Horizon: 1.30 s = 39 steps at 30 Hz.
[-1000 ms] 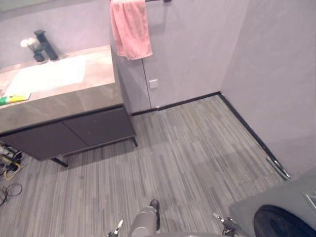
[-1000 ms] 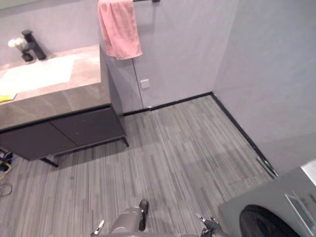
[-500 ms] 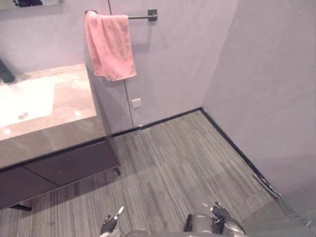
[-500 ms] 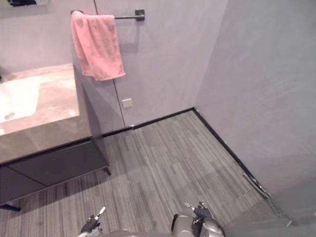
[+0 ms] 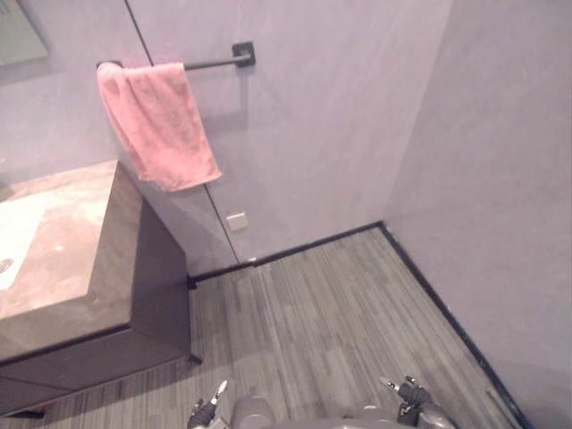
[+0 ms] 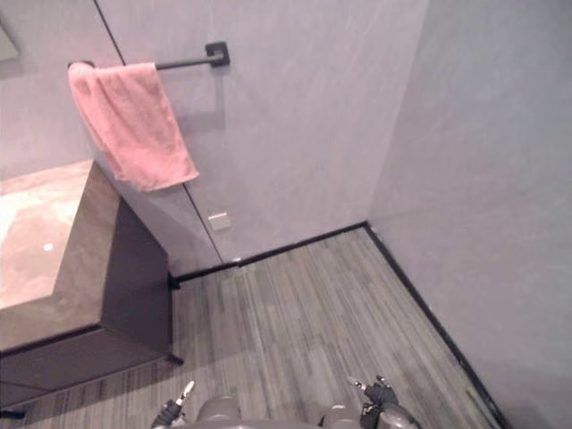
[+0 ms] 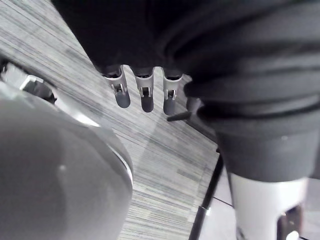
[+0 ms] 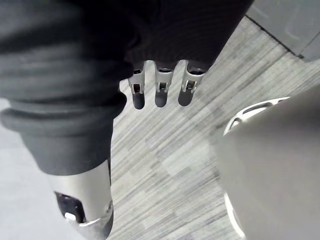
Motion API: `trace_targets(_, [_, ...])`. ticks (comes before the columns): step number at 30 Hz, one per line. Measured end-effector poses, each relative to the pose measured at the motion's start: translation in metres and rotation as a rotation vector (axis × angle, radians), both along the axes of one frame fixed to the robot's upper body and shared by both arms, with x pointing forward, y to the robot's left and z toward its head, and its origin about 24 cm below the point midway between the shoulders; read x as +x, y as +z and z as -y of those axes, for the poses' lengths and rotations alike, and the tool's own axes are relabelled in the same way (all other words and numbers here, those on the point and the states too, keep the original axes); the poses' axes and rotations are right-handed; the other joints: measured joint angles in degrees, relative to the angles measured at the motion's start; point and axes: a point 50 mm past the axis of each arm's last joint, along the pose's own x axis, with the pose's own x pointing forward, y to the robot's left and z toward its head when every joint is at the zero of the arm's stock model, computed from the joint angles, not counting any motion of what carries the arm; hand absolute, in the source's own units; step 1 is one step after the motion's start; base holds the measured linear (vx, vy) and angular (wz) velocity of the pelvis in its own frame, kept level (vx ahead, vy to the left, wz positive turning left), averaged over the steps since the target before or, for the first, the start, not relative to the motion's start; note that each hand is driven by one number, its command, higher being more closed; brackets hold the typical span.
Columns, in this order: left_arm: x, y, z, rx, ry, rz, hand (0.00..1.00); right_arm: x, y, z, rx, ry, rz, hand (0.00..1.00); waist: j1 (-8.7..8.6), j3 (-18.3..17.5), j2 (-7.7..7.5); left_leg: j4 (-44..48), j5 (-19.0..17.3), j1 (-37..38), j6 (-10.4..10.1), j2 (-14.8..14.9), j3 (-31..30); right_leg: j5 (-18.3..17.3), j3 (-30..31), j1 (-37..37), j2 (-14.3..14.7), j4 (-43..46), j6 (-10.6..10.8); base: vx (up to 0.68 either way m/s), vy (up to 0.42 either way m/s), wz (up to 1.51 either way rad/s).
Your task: Organize washtable
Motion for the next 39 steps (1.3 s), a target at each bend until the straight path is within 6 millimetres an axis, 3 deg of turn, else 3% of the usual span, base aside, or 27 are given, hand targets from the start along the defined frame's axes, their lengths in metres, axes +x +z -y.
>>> trace_targets(3, [0.024,0.018,0.001,0.083,-0.036,0.115,0.00,0.032,0.020,0.003,-0.046,-0.045,0.164,0.00,0.40,0.6,-0.82,-21.0,-0.3,-3.3,-0.5,-5.2,6.1,-0.2,-0.8,3.6,-0.3,-5.2,0.4,0.39,-0.009,0.06])
trace_targets(5, [0.056,0.045,0.000,0.148,-0.027,0.281,0.00,0.055,0.041,0.007,-0.078,-0.079,0.303,0.00,1.87,0.8,-1.23,-40.0,2.5,-4.1,-0.7,-9.0,7.2,-0.9,-1.8,6.5,-0.3,-8.0,2.5,0.47,0.084,0.18])
trace_targets(6, [0.063,0.054,-0.004,0.171,-0.015,0.322,0.00,0.061,0.045,0.008,-0.086,-0.085,0.328,0.00,2.49,0.8,-1.44,-41.6,5.8,-4.0,0.5,-9.7,6.8,-1.5,-1.6,7.0,-0.6,-8.1,3.3,0.50,0.116,-0.04])
trace_targets(7, [0.078,0.075,-0.012,0.240,0.041,0.418,0.00,0.077,0.057,0.007,-0.101,-0.081,0.394,0.00,3.19,0.4,-2.72,-41.6,9.2,-3.0,3.5,-11.4,7.1,-2.9,-0.7,7.7,-2.0,-8.0,5.4,0.51,0.123,-0.03])
trace_targets(9, [0.092,0.097,-0.017,0.290,0.080,0.514,0.00,0.091,0.072,0.004,-0.106,-0.084,0.477,0.00,2.85,0.2,-3.81,-38.3,6.3,-4.5,5.0,-12.8,7.0,-3.2,-0.5,7.6,-3.7,-6.7,6.1,0.51,0.156,0.25])
trace_targets(11, [0.107,0.128,-0.022,0.399,0.087,0.616,0.00,0.101,0.090,0.002,-0.107,-0.097,0.580,0.00,2.87,0.3,-3.87,-34.5,1.8,-2.4,6.9,-14.4,6.8,-4.4,1.6,4.3,-6.6,8.3,8.2,0.55,0.225,0.34])
trace_targets(12, [0.109,0.133,-0.024,0.427,0.088,0.630,0.00,0.102,0.094,0.000,-0.103,-0.103,0.601,0.00,2.82,0.3,-3.90,-34.7,0.6,-0.6,7.0,-15.1,6.6,-3.9,2.5,2.6,-7.6,14.8,8.9,0.49,0.198,0.41])
trace_targets(13, [0.112,0.146,-0.026,0.511,0.086,0.647,0.00,0.105,0.102,-0.003,-0.096,-0.119,0.654,0.00,2.42,0.4,-4.04,-35.2,-1.6,3.5,7.7,-16.7,5.4,1.1,5.5,-1.6,-10.0,29.5,11.1,0.38,0.128,0.43])
trace_targets(14, [0.114,0.153,-0.027,0.547,0.085,0.661,0.00,0.105,0.107,-0.004,-0.095,-0.126,0.684,0.00,2.00,0.5,-4.02,-35.3,-2.5,5.4,8.1,-17.4,4.5,2.6,6.6,-3.4,-10.7,36.5,10.6,0.54,0.146,0.94])
trace_targets(15, [0.116,0.173,-0.029,0.650,0.074,0.700,0.00,0.106,0.121,-0.009,-0.094,-0.125,0.764,0.00,0.99,0.6,-3.72,-36.3,-4.1,11.3,9.3,-18.7,2.0,1.9,7.7,-7.5,-11.7,50.2,8.3,0.43,0.082,0.82])
trace_targets(17, [0.116,0.186,-0.029,0.727,0.072,0.726,0.00,0.106,0.130,-0.013,-0.095,-0.117,0.819,0.00,0.64,0.7,-3.31,-38.7,-4.5,15.2,9.5,-18.7,0.6,0.7,8.3,-10.2,-10.3,51.6,6.3,0.36,0.046,0.64])
trace_targets(18, [0.116,0.199,-0.030,0.797,0.087,0.755,0.00,0.105,0.139,-0.017,-0.089,-0.116,0.868,0.00,0.21,0.2,-2.73,-40.8,-4.9,16.7,9.0,-18.6,-1.4,-0.7,8.3,-13.3,-8.8,48.7,5.1,0.40,-0.020,0.81])
trace_targets(19, [0.116,0.213,-0.030,0.863,0.108,0.790,0.00,0.105,0.148,-0.022,-0.079,-0.116,0.920,0.00,-0.39,-0.5,-3.50,-41.7,-5.4,17.4,8.2,-18.5,-3.4,-2.1,8.4,-15.9,-7.5,43.4,5.0,0.39,-0.050,0.94])
trace_targets(22, [0.117,0.234,-0.020,0.944,0.120,0.865,0.00,0.104,0.164,-0.028,-0.069,-0.111,1.006,0.00,-0.31,-0.7,-3.65,-42.2,-6.9,20.0,5.7,-18.2,-5.7,-3.1,8.2,-17.7,-4.9,25.0,5.3,0.35,-0.089,0.59])
trace_targets(24, [0.116,0.245,-0.007,0.925,0.118,0.944,0.00,0.104,0.175,-0.034,-0.059,-0.096,1.067,0.00,-0.41,-1.7,-4.86,-40.6,-8.5,20.3,3.1,-18.1,-6.1,1.1,8.4,-16.8,-3.0,12.9,3.7,0.38,-0.126,0.63])
trace_targets(25, [0.119,0.246,0.009,0.882,0.078,0.990,0.00,0.101,0.179,-0.037,-0.050,-0.087,1.098,0.00,-0.33,-2.3,-3.96,-39.2,-10.0,20.5,1.9,-16.8,-7.3,4.1,7.1,-14.8,-2.4,10.4,2.7,0.41,-0.125,0.65])
trace_targets(27, [0.119,0.247,0.027,0.827,0.027,1.042,0.00,0.098,0.183,-0.041,-0.024,-0.096,1.121,0.00,0.05,-3.6,-2.26,-37.9,-9.7,20.3,1.4,-14.5,-7.1,4.4,5.0,-12.1,-0.8,5.9,2.2,0.43,-0.130,0.53])
trace_targets(29, [0.120,0.249,0.035,0.803,0.000,1.071,0.00,0.097,0.187,-0.055,0.051,-0.077,1.144,0.00,-0.07,-3.4,-2.22,-27.9,-8.8,15.0,-1.5,-13.7,-6.6,4.5,3.4,-8.6,-1.3,2.6,2.0,0.34,-0.128,0.47])
trace_targets(30, [0.120,0.249,0.034,0.806,0.003,1.069,0.00,0.097,0.187,-0.058,0.069,-0.081,1.147,0.00,0.20,-3.3,-2.32,-25.6,-9.1,14.1,-1.0,-13.0,-6.4,4.5,3.3,-7.5,-1.3,1.8,2.0,0.27,-0.082,0.31])
trace_targets(33, [0.114,0.254,0.030,0.825,0.030,1.087,0.00,0.097,0.190,-0.063,0.123,-0.089,1.168,0.00,1.76,-3.1,-2.63,-17.8,-9.2,8.7,-0.8,-5.8,-4.3,4.5,3.0,-3.1,-1.6,-1.1,2.0,0.16,0.049,0.08])
trace_targets(35, [0.108,0.257,0.021,0.858,0.065,1.081,0.00,0.098,0.191,-0.063,0.147,-0.091,1.186,0.00,3.10,-3.0,-2.81,-21.1,-8.8,6.7,-0.4,-0.7,-2.0,4.6,3.7,-3.0,-3.4,-0.9,2.4,0.04,0.201,-0.21])
trace_targets(36, [0.105,0.255,0.016,0.873,0.079,1.062,0.00,0.098,0.192,-0.063,0.157,-0.097,1.187,0.00,3.04,-3.3,-2.43,-27.2,-5.0,7.0,1.3,1.0,-1.3,4.5,4.1,-3.0,-3.9,-1.0,3.4,0.03,0.298,-0.36])
trace_targets(37, [0.099,0.252,0.011,0.889,0.089,1.032,0.00,0.099,0.190,-0.063,0.163,-0.097,1.184,0.00,2.99,-4.3,-1.72,-32.7,-1.6,7.8,-2.5,-0.2,-2.9,4.1,6.2,-3.3,-4.5,-2.2,7.0,0.05,0.312,-0.24])
trace_targets(38, [0.097,0.250,0.008,0.895,0.099,1.012,0.00,0.100,0.187,-0.062,0.159,-0.097,1.172,0.00,2.84,-4.5,-1.75,-34.7,-1.9,8.3,-2.9,-0.9,-2.7,4.3,6.8,-3.2,-5.0,-3.3,7.3,0.08,0.309,0.05])
trace_targets(39, [0.097,0.250,0.006,0.903,0.112,1.008,0.00,0.101,0.183,-0.063,0.165,-0.100,1.153,0.00,2.38,-5.2,-3.42,-38.2,-1.7,9.1,-2.9,-3.1,-3.2,4.8,8.1,-3.2,-5.7,-5.6,7.0,0.08,0.269,0.37])
